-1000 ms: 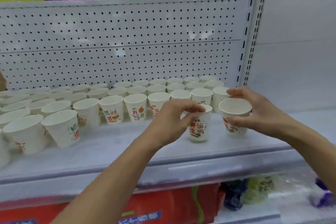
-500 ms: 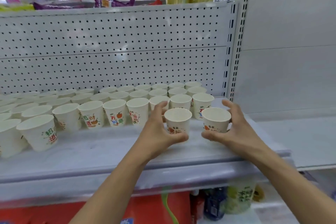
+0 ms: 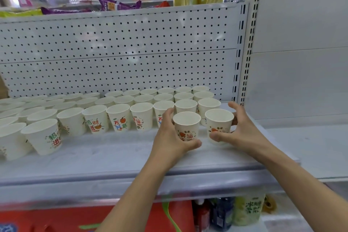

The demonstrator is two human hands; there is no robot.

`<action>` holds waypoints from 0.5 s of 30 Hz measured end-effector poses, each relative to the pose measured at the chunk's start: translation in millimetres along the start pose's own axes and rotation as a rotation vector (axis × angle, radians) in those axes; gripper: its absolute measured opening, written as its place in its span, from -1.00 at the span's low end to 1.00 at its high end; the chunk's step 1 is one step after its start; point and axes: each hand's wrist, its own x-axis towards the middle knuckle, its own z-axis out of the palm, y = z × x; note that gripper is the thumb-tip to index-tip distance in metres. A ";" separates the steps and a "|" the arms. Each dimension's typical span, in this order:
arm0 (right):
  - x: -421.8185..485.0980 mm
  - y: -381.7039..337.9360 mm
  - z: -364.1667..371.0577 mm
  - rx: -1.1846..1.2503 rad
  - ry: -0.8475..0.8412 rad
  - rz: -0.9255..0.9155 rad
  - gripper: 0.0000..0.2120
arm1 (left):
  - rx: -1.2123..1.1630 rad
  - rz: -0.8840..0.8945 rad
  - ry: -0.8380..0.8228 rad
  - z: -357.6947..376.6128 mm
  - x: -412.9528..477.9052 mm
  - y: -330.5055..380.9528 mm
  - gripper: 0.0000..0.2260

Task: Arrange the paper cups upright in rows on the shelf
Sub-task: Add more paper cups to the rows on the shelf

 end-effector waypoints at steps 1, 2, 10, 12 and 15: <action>0.1 -1.4 0.5 -0.004 -0.005 0.004 0.00 | 0.001 -0.018 -0.012 -0.8 -0.8 -0.8 -0.06; 0.4 -2.9 1.2 -0.007 -0.007 0.007 -0.02 | 0.000 -0.036 -0.020 -0.9 -0.6 -1.2 -0.13; 10.9 -4.6 5.3 -0.038 -0.001 -0.012 -0.15 | 0.119 -0.083 0.049 13.2 13.1 2.6 -0.32; 12.0 -2.3 5.8 -0.030 -0.001 -0.019 -0.18 | 0.166 -0.085 0.067 15.4 14.2 3.0 -0.33; 12.7 1.0 6.2 -0.027 0.000 -0.034 -0.25 | 0.215 -0.084 0.086 16.2 14.7 2.8 -0.34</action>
